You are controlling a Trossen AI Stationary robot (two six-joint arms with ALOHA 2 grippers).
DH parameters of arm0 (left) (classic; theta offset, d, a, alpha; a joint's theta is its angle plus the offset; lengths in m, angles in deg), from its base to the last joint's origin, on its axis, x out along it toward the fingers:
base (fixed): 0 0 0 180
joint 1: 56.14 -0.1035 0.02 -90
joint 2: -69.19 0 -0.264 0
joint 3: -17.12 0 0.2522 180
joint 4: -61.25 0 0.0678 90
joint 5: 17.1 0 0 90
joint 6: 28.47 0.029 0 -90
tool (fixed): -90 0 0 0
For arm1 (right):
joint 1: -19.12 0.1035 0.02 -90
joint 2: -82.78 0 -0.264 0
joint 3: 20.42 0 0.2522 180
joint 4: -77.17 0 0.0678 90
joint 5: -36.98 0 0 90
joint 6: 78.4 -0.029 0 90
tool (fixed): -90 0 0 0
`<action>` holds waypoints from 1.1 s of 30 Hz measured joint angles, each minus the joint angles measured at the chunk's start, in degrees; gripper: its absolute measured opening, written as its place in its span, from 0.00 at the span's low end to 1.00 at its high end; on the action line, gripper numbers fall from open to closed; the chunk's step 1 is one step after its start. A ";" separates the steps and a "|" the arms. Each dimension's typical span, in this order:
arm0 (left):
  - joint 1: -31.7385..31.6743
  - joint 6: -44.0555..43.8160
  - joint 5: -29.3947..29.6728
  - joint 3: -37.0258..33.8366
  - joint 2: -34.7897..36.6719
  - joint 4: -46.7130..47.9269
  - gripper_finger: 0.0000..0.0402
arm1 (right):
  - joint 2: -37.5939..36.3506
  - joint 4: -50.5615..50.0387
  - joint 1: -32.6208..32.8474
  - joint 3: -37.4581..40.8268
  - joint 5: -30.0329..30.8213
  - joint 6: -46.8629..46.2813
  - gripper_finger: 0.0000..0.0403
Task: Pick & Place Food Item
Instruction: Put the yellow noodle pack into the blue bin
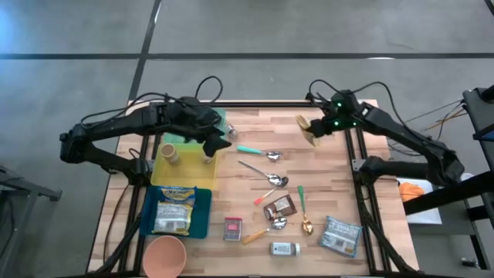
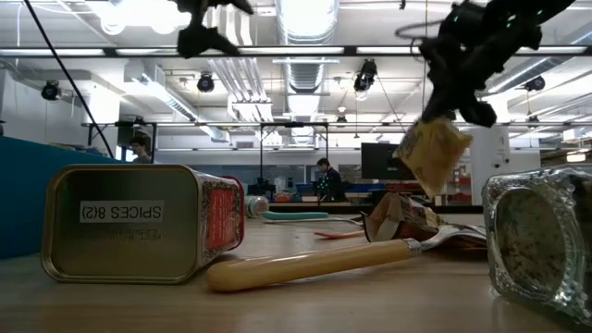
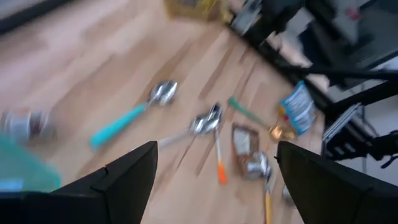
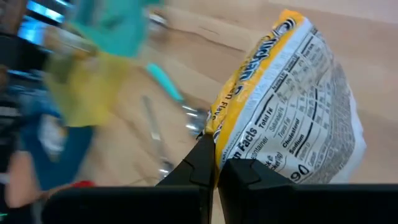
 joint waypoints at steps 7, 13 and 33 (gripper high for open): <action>2.85 7.97 1.40 0.00 -0.45 -12.60 0.84 | -3.91 10.63 8.03 0.00 -0.36 -8.90 0.02; 6.72 19.66 8.25 -0.04 -1.43 -18.44 0.84 | -2.32 24.73 14.82 0.00 -0.41 -15.58 0.02; 7.87 20.15 -1.91 -0.04 -5.32 -23.84 0.84 | -0.25 44.04 29.81 -0.02 -10.18 -20.92 0.02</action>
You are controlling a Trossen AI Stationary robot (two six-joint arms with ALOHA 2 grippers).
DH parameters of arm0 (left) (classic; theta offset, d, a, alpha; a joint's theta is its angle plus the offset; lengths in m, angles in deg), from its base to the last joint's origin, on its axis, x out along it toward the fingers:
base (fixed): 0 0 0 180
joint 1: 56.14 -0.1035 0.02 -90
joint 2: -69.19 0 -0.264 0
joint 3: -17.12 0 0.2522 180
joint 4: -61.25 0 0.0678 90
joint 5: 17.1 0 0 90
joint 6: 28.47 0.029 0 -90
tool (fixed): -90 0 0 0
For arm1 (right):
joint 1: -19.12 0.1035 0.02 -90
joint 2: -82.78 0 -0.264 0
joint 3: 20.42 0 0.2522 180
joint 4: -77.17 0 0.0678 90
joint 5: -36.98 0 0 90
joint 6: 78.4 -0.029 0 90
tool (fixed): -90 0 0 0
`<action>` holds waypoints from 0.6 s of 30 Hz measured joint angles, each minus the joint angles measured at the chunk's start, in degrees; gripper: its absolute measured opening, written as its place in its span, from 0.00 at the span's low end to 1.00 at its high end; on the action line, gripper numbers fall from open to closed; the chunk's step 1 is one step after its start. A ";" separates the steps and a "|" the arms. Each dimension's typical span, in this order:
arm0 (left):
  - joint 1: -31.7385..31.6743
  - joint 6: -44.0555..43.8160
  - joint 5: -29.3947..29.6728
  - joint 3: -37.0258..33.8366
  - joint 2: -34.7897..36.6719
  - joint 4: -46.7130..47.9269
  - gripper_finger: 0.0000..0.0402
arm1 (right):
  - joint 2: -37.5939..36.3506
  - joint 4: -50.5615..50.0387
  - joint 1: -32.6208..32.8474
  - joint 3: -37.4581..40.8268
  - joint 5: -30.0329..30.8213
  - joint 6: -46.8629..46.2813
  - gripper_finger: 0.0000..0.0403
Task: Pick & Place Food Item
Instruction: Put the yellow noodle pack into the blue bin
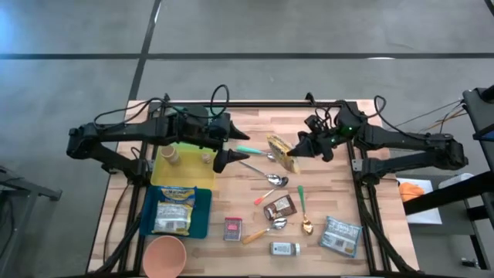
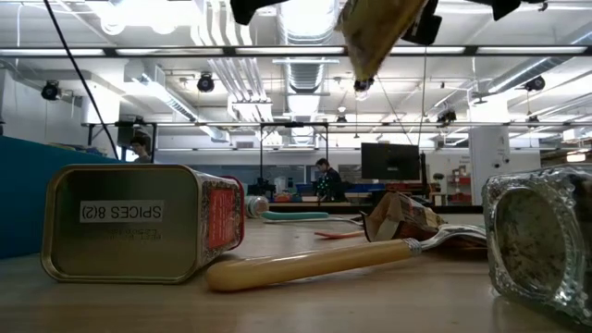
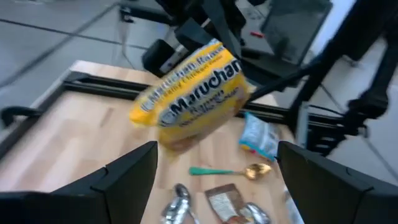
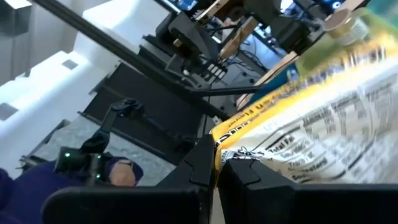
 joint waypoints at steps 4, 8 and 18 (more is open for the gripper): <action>-0.05 -0.88 -0.50 0.01 -1.80 -1.43 0.84 | 0.30 2.61 1.67 0.00 0.07 -0.60 0.02; -0.11 -1.73 -2.93 0.00 -3.77 -3.37 0.84 | 1.12 5.14 3.31 0.00 0.07 -1.51 0.02; -0.22 -1.86 -6.31 0.08 -6.76 -7.94 0.84 | 6.74 5.78 8.22 -7.06 -0.57 0.45 0.02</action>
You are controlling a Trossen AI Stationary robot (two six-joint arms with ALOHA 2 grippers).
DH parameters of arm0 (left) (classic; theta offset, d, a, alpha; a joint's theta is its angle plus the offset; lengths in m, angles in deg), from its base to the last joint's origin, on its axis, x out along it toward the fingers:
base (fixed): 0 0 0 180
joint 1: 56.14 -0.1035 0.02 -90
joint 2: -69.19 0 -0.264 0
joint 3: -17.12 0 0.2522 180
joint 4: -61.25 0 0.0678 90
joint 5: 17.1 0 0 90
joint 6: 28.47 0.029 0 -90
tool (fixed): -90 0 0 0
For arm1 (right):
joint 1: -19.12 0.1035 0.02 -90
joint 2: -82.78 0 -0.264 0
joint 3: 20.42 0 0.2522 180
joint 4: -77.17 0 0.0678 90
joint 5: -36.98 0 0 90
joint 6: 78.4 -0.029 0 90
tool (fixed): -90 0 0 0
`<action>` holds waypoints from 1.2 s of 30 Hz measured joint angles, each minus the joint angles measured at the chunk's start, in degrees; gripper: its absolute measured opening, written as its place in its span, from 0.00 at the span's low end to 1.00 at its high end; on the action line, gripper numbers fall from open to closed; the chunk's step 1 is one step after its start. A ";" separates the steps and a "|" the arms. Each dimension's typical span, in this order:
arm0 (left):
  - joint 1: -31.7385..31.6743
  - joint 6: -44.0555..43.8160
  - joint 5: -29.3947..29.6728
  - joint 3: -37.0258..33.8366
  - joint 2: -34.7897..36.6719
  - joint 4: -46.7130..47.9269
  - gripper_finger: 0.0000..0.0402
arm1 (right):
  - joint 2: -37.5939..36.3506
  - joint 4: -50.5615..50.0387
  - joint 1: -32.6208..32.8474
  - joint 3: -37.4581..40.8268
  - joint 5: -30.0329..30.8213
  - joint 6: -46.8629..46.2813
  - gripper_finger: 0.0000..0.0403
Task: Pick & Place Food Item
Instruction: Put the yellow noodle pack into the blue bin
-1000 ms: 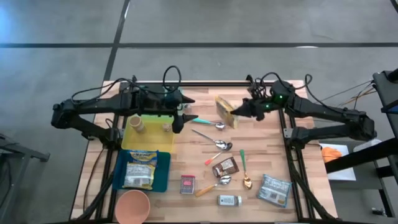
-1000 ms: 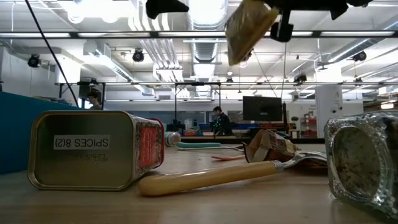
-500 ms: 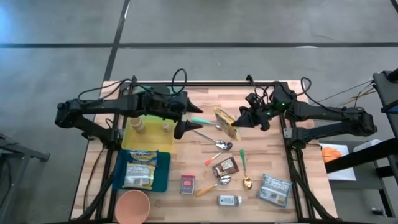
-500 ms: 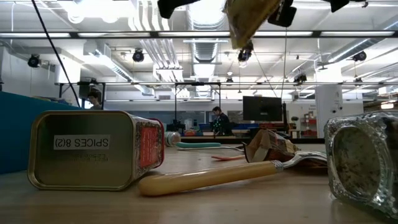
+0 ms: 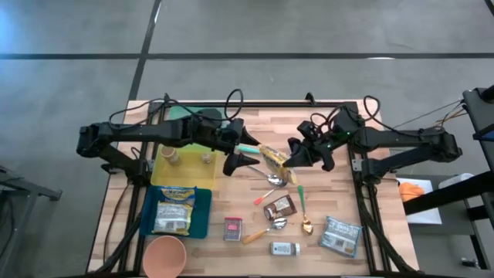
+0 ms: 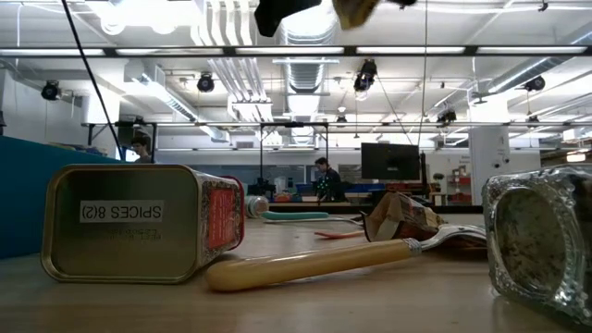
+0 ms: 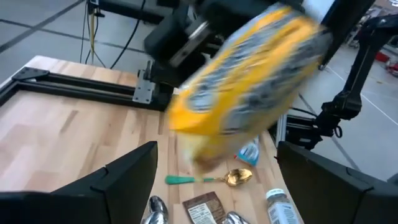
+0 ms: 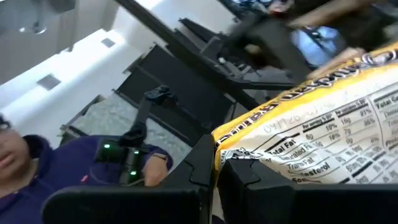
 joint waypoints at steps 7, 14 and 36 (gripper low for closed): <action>0.00 -0.26 -0.50 -0.02 0.38 -0.66 0.84 | 5.59 -3.33 3.31 -8.81 -1.47 2.84 0.02; -0.07 -1.31 -5.41 -0.02 1.89 -3.31 0.84 | 9.20 -13.19 4.56 -15.90 -0.91 7.55 0.02; 0.00 -2.07 -19.68 -0.02 2.00 -8.15 0.42 | 8.87 -13.47 4.50 -16.85 -0.82 8.69 0.02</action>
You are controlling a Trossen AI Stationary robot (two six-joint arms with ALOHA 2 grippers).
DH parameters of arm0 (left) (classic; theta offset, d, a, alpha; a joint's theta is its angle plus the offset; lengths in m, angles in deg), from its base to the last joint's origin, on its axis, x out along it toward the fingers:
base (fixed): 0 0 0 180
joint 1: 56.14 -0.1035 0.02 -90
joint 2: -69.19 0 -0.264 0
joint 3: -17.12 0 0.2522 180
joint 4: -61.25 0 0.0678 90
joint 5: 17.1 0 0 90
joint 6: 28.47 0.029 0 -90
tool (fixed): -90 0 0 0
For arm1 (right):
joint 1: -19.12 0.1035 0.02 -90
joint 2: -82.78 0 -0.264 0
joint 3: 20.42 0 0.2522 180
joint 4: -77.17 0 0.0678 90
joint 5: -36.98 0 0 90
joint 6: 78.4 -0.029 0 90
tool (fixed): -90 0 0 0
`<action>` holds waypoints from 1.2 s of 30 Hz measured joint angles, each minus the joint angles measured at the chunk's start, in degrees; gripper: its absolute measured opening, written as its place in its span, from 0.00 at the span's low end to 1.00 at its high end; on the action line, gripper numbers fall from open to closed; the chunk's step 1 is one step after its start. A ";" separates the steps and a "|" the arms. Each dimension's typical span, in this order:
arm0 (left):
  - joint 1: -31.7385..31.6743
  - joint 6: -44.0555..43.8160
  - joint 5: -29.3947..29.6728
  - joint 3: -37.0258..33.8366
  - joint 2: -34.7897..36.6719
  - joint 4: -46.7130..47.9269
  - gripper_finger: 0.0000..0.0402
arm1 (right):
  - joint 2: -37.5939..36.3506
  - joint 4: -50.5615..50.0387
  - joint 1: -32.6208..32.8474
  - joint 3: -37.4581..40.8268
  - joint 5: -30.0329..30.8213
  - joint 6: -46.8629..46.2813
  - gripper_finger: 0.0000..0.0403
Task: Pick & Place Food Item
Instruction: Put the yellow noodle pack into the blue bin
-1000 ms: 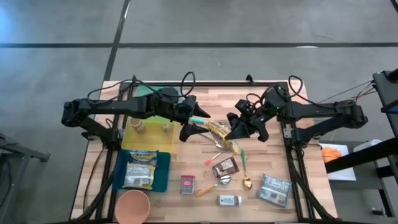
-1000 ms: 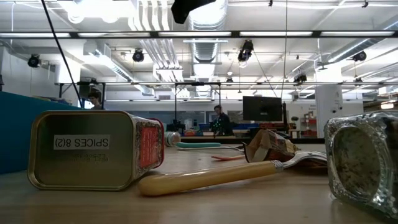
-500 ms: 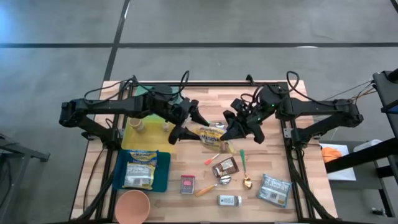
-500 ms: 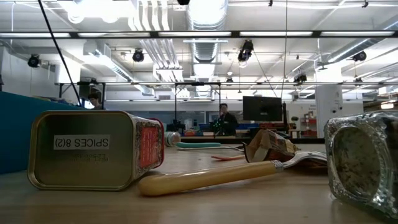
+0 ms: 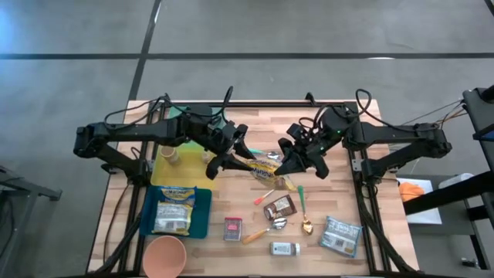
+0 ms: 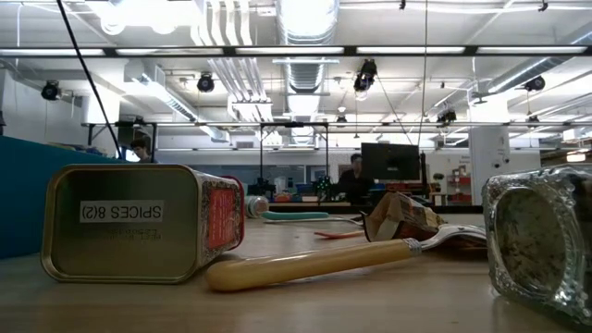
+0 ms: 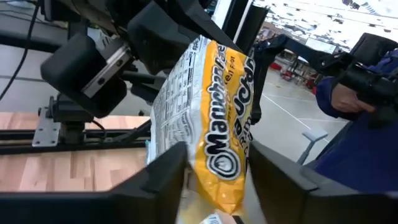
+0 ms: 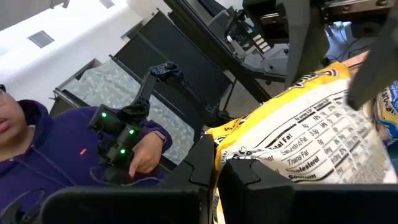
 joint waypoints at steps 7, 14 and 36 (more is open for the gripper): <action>0.00 -1.02 0.00 0.00 0.00 -0.02 0.27 | -0.02 0.19 -0.02 -0.42 0.00 0.18 0.02; -0.02 -0.91 -0.85 0.00 0.00 -0.01 0.27 | -0.10 0.24 0.00 -0.42 -0.02 0.18 0.02; -0.04 0.95 -0.85 0.00 0.11 -0.45 0.01 | -1.07 0.17 0.02 -0.42 0.02 1.77 0.02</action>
